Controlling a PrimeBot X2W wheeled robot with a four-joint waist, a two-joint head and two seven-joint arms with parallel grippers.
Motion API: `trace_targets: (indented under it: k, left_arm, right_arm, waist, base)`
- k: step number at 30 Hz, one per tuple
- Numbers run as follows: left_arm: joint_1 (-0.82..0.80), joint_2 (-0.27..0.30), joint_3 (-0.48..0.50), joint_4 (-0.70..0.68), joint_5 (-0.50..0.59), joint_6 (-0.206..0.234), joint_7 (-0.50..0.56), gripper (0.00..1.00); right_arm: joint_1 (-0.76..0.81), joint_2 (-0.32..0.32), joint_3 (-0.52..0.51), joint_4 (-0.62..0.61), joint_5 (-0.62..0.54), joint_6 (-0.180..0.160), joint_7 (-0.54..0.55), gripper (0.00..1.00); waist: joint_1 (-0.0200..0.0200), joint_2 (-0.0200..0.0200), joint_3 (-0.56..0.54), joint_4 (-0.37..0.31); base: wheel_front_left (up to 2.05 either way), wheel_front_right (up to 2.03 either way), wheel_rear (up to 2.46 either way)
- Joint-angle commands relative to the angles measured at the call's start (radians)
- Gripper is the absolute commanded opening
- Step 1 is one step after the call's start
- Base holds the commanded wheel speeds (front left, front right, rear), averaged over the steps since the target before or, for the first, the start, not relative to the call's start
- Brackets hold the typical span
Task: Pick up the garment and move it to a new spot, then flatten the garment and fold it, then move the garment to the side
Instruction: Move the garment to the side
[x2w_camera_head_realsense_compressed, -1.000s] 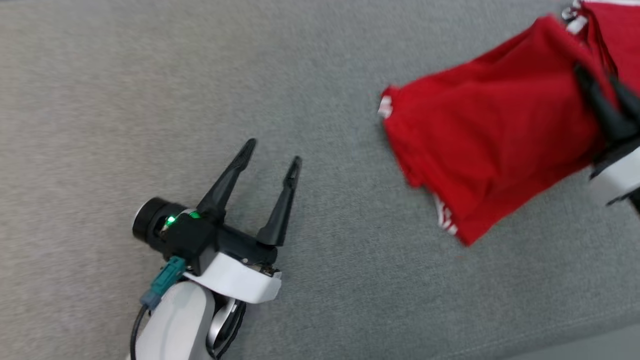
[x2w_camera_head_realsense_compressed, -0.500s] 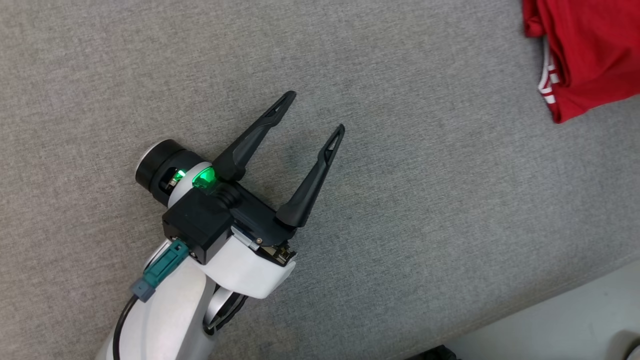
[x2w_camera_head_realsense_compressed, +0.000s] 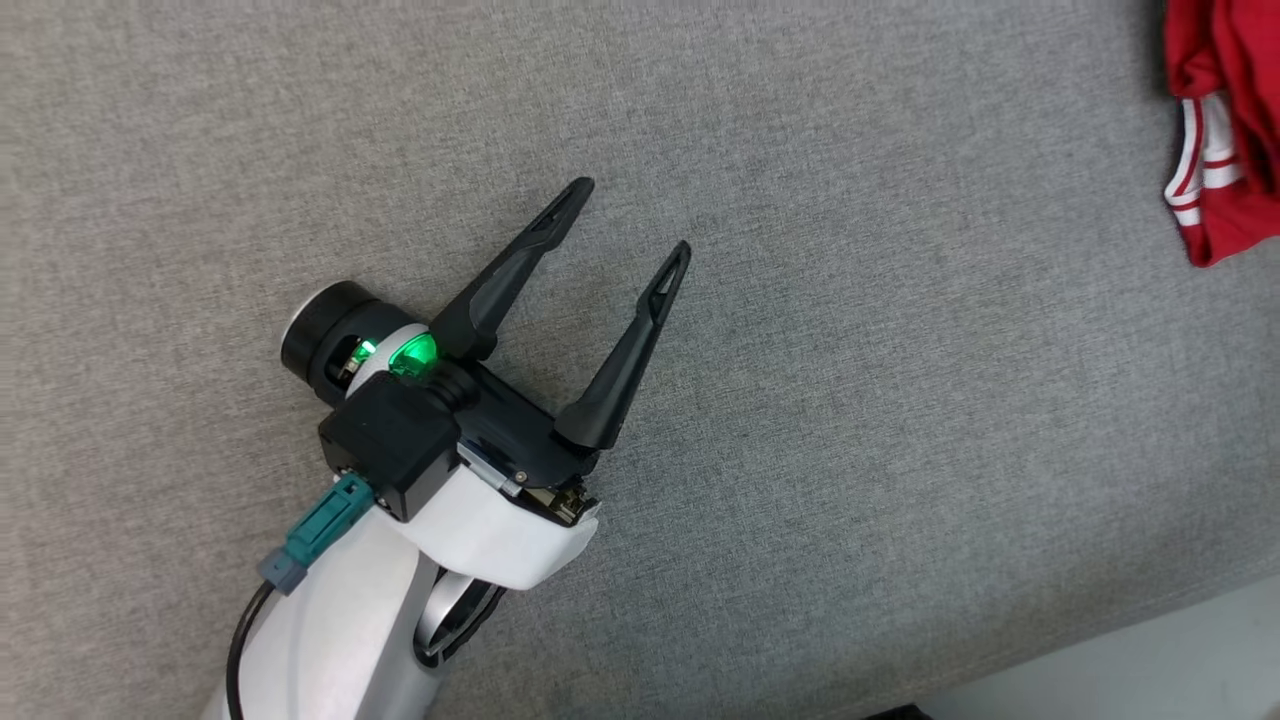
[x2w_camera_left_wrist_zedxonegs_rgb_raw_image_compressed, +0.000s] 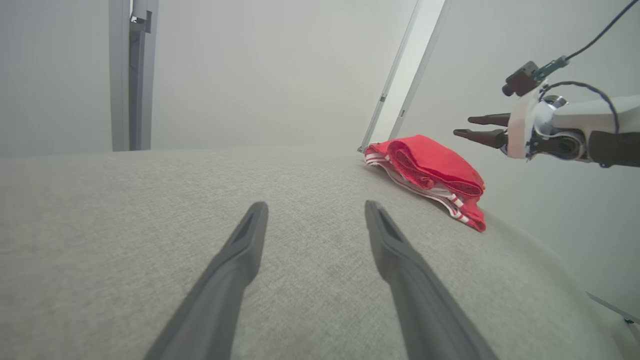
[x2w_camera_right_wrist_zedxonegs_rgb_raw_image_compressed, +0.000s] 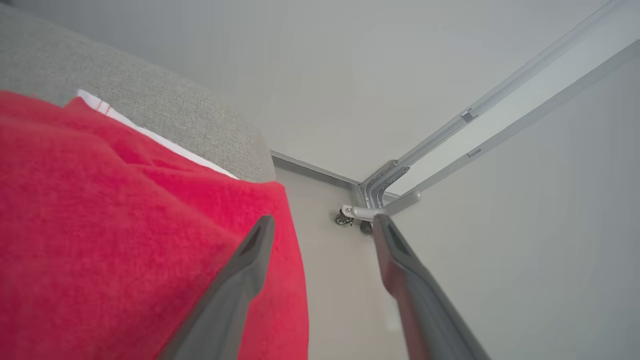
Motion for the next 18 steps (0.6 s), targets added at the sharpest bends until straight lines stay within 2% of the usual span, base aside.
trace_targets:
  k: [1, 5, 9, 14, 18]
  left_arm:
    - [0.024, 0.007, 0.005, 0.035, -0.012, 0.007, -0.006, 1.0]
    - [0.026, -0.015, 0.0, 0.052, -0.022, 0.009, -0.025, 1.0]
    - [0.053, -0.038, 0.005, 0.087, -0.047, 0.014, -0.043, 1.0]
    - [0.102, -0.058, 0.025, 0.11, -0.068, 0.034, -0.05, 1.0]
    - [0.149, -0.068, 0.063, 0.098, -0.061, 0.061, -0.051, 1.0]
  right_arm:
    - [-0.02, 0.01, 0.005, 0.004, 0.008, -0.001, -0.014, 1.0]
    - [-0.032, 0.026, 0.037, -0.012, 0.021, -0.001, -0.03, 1.0]
    - [-0.011, 0.05, 0.108, -0.067, 0.06, -0.001, -0.043, 1.0]
    - [0.052, 0.091, 0.189, -0.177, 0.135, -0.001, -0.044, 1.0]
    - [0.15, 0.152, 0.202, -0.271, 0.204, -0.001, -0.051, 1.0]
  waist:
    - [0.0, -0.0001, -0.037, 0.011]
    - [0.0, -0.0001, -0.094, 0.024]
    - [0.0, -0.0001, -0.194, 0.052]
    - [0.0, -0.0001, -0.316, 0.1]
    - [0.0, -0.0001, -0.41, 0.147]
  base:
    - [0.0, 0.0, 0.0]
    - [0.0, 0.0, 0.0]
    - [0.0, 0.0, 0.0]
    - [0.0, 0.0, 0.0]
    - [0.0, 0.0, 0.0]
